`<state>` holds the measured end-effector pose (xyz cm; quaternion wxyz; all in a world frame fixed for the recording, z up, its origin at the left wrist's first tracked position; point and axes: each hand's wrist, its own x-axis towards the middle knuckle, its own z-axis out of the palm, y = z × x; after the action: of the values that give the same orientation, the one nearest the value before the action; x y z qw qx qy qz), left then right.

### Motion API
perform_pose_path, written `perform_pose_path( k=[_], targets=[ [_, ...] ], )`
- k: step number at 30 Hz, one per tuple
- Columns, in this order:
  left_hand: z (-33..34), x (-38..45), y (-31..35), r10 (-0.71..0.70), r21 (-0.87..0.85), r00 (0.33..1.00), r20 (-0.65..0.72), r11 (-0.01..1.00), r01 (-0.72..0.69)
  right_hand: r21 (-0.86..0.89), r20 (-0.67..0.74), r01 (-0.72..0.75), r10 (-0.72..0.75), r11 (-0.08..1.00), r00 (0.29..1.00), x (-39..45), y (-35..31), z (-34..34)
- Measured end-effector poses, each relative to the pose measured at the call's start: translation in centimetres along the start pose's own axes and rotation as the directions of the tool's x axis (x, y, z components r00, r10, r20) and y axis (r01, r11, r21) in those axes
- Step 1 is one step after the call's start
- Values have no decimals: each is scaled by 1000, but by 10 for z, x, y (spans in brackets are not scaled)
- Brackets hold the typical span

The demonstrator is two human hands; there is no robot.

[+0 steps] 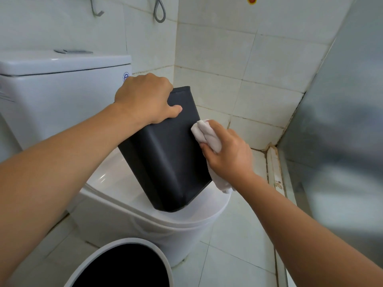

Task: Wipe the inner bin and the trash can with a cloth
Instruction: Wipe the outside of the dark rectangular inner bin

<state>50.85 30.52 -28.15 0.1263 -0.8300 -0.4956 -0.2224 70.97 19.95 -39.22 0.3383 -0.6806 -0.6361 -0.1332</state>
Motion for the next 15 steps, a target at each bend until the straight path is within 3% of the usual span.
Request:
perform_pose_path(
  k=[7,15],
  targets=[
    [2,1,-12,-51,-76,998,36,996,54,133,154,250,-269,959,951,-58,-29,-7],
    [2,3,-15,-45,-127,998,46,991,50,1,237,541,-525,841,817,-83,-19,-19]
  ],
)
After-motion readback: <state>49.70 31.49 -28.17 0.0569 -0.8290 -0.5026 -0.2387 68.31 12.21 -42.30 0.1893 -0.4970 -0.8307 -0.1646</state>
